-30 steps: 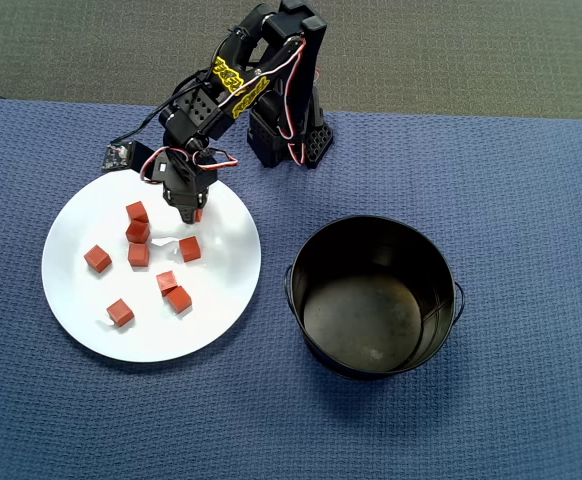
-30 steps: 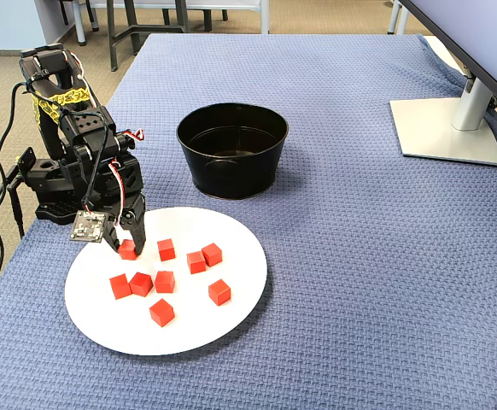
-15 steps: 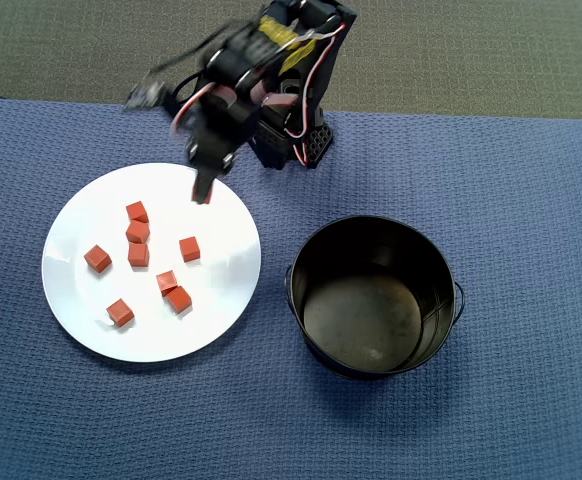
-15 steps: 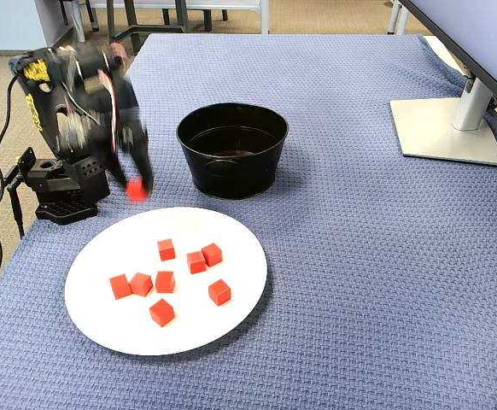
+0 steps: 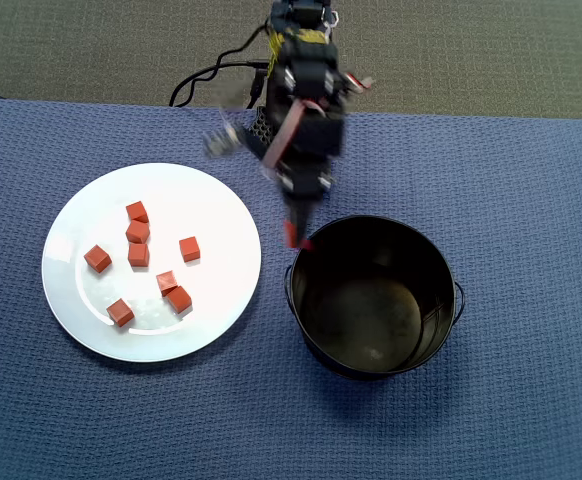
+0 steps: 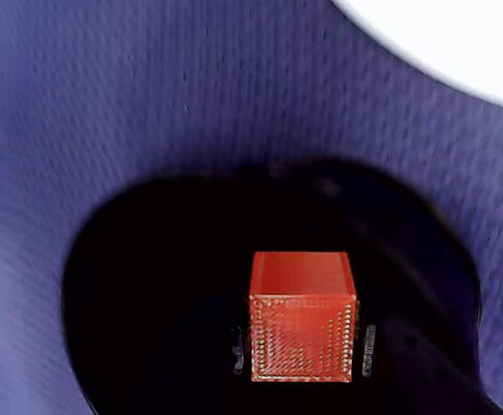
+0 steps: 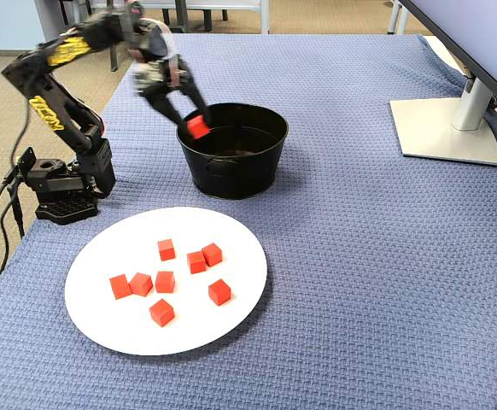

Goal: Pick up the red cubes from the white plate and place them in the black recipient

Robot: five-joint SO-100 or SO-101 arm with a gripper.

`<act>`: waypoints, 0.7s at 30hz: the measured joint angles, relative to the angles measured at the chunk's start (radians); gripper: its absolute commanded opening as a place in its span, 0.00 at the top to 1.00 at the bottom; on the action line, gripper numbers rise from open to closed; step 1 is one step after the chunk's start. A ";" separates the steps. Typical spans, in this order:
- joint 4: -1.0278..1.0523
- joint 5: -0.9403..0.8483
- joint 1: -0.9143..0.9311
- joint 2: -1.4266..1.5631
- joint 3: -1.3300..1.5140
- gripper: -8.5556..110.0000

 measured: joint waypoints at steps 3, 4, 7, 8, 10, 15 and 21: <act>-0.020 0.021 -0.138 -0.077 -0.046 0.93; -0.020 0.025 -0.178 -0.089 -0.066 0.93; 0.000 0.029 -0.265 -0.091 -0.144 0.93; 0.015 0.032 -0.279 -0.091 -0.175 0.84; 0.048 0.031 -0.287 -0.091 -0.229 0.58; 0.141 -0.083 -0.233 -0.049 -0.318 0.52; 0.227 -0.204 0.011 0.044 -0.368 0.73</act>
